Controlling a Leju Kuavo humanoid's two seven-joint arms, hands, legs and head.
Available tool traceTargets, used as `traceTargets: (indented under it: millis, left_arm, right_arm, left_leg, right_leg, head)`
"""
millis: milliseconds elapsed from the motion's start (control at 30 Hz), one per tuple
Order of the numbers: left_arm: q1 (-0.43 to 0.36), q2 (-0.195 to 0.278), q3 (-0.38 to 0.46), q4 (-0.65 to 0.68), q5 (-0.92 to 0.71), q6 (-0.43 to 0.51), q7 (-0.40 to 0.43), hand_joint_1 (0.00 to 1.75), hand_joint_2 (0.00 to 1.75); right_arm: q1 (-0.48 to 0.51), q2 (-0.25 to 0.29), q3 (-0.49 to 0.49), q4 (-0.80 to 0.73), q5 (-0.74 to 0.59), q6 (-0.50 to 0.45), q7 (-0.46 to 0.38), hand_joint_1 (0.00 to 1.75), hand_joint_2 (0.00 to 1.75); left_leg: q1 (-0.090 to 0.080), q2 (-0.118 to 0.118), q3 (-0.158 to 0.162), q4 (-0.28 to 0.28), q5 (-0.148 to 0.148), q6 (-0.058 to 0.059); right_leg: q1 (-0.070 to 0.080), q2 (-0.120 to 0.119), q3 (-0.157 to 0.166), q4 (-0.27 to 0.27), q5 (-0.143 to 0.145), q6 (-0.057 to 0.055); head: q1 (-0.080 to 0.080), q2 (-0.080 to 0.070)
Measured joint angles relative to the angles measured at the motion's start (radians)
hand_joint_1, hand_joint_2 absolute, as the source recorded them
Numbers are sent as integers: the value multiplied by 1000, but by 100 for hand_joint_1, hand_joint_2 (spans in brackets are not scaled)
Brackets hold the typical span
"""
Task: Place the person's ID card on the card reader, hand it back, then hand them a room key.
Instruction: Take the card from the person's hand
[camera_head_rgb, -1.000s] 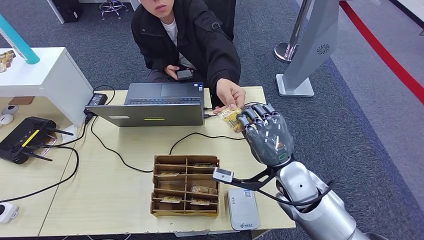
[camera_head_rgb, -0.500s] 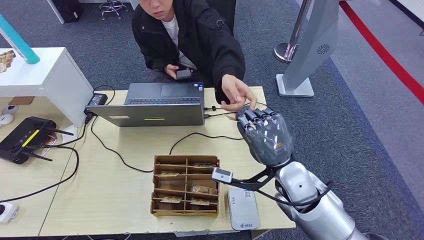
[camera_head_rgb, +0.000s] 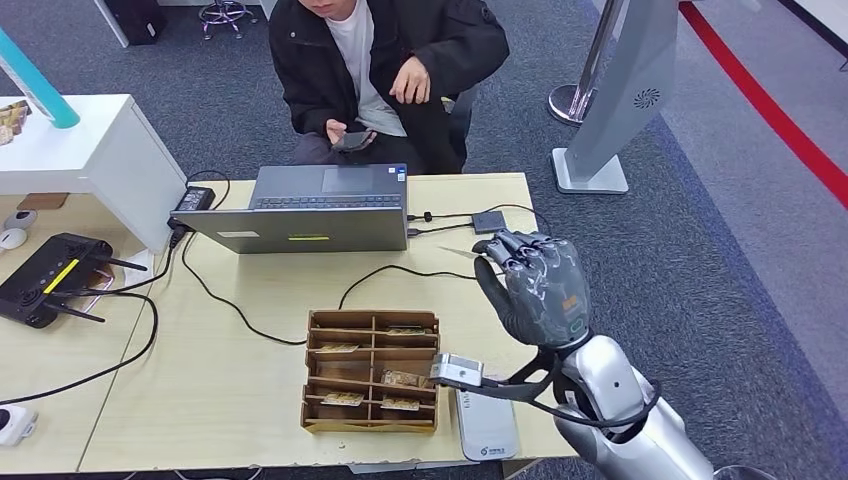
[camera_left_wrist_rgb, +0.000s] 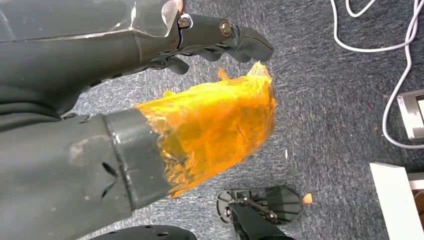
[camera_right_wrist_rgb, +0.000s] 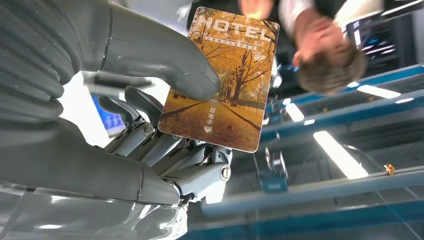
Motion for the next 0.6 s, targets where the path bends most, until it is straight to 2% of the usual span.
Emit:
traceTargets:
  millis: [200, 400, 600]
  left_arm:
    - [10, 0, 0, 0, 13, 3, -15, 0, 0]
    - [14, 0, 0, 0, 16, 4, -19, 0, 0]
    - [18, 0, 4, 0, 24, 6, -30, 0, 0]
  right_arm:
    - [102, 7, -25, -56, -181, 22, -61, 175, 175]
    - [155, 13, -44, -78, -231, 39, -78, 175, 175]
    - [213, 22, -72, -94, -380, 108, -114, 175, 175]
  left_leg:
    - [0, 0, 0, 0, 0, 0]
    - [0, 0, 0, 0, 0, 0]
    - [0, 0, 0, 0, 0, 0]
  right_leg:
    - [0, 0, 0, 0, -1, 0]
    - [0, 0, 0, 0, -1, 0]
    - [0, -1, 0, 0, -1, 0]
  head:
    - [0, 0]
    - [0, 0]
    - [0, 0]
